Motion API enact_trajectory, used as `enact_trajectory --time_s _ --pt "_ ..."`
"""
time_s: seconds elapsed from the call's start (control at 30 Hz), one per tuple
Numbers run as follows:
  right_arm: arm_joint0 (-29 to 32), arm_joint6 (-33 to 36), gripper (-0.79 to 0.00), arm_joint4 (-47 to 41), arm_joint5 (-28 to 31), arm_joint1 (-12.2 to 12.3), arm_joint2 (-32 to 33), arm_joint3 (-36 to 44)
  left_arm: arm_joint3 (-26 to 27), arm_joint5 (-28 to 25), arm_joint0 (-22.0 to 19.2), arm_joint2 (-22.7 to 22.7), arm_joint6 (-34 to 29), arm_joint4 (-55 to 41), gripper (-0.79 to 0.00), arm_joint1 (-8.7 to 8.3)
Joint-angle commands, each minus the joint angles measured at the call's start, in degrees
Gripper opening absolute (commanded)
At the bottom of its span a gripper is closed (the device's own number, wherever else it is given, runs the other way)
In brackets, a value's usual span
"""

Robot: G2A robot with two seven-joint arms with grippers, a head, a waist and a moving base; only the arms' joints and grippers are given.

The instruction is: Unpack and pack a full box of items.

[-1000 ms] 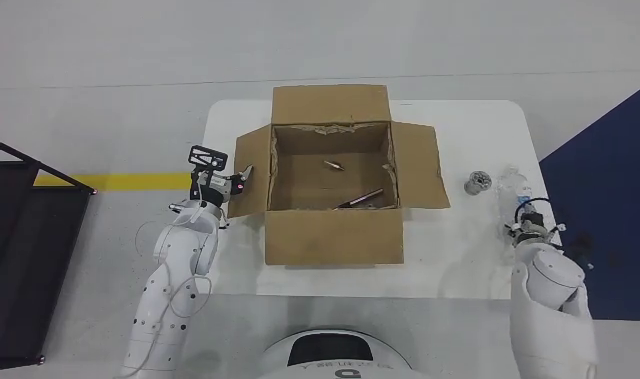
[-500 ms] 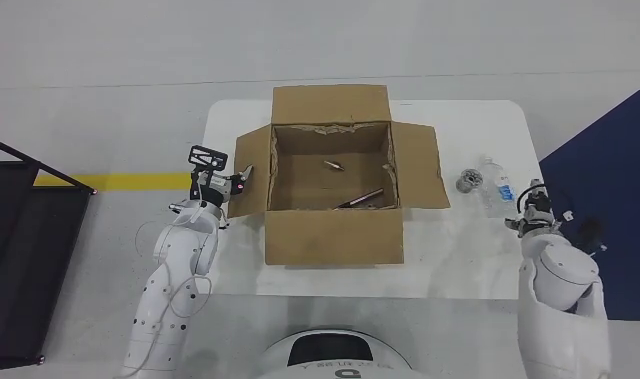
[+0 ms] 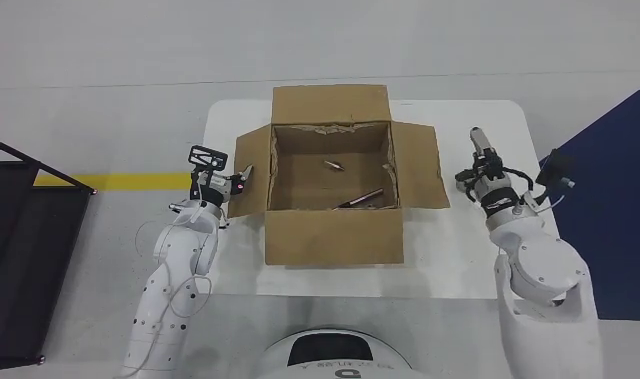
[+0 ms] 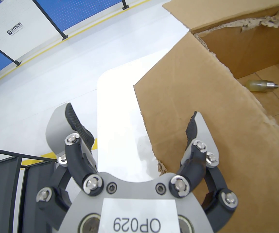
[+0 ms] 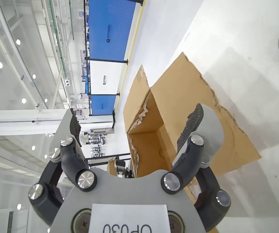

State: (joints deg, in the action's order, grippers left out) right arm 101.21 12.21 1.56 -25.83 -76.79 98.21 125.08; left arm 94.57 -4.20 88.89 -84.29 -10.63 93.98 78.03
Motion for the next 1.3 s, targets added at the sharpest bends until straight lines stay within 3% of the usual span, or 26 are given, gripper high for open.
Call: enact_trajectory --time_s 0.0,0.17,0.23,0.37,0.53,0.6,0.67,0.7,0.73,0.97,1.0,1.03,1.17,1.27 --pt "0.0 0.0 0.0 0.0 0.0 0.0 0.0 0.0 0.0 0.0 0.0 0.0 0.0 0.0 0.0 0.0" --pt "-0.4 0.5 0.0 -0.9 1.1 0.0 -0.5 -0.2 0.0 0.0 0.0 0.0 0.0 0.0 0.0 0.0" --pt "-2.3 4.5 0.0 7.8 2.2 0.6 -4.0 1.0 0.0 0.0 0.0 0.0 0.0 0.0 0.0 0.0" --pt "-12.8 19.8 -0.246 27.7 4.8 2.0 -17.0 -0.2 0.0 0.0 0.0 0.0 0.0 0.0 0.0 0.0" --pt "-32.2 33.7 -0.366 46.9 0.2 1.0 -37.0 -14.3 0.0 0.0 0.0 0.0 0.0 0.0 0.0 0.0" --pt "-38.7 39.0 -0.289 52.5 -0.8 0.1 -44.2 -21.6 0.0 0.0 0.0 0.0 0.0 0.0 0.0 0.0" --pt "-43.8 43.4 -0.314 55.3 -2.1 -1.1 -49.2 -27.8 0.0 0.0 0.0 0.0 0.0 0.0 0.0 0.0" --pt "-45.5 44.0 -0.268 56.0 -3.2 -1.7 -51.1 -30.4 0.0 0.0 0.0 0.0 0.0 0.0 0.0 0.0" --pt "-46.8 44.3 -0.271 56.4 -4.7 -2.3 -52.6 -32.6 0.0 0.0 0.0 0.0 0.0 0.0 0.0 0.0" --pt "-52.5 38.8 -0.259 59.9 -13.4 -6.0 -59.0 -47.3 0.0 0.0 0.0 0.0 0.0 0.0 0.0 0.0" --pt "-53.0 37.8 -0.231 59.8 -13.9 -6.5 -59.5 -49.1 0.0 0.0 0.0 0.0 0.0 0.0 0.0 0.0" --pt "-53.5 36.9 -0.142 59.2 -14.4 -7.1 -59.9 -50.6 0.0 0.0 0.0 0.0 0.0 0.0 0.0 0.0" --pt "-54.8 33.2 -0.028 56.9 -14.7 -9.2 -61.7 -56.6 0.0 0.0 0.0 0.0 0.0 0.0 0.0 0.0" --pt "-55.8 30.4 -0.025 55.6 -15.3 -10.8 -62.6 -61.4 0.0 0.0 0.0 0.0 0.0 0.0 0.0 0.0"
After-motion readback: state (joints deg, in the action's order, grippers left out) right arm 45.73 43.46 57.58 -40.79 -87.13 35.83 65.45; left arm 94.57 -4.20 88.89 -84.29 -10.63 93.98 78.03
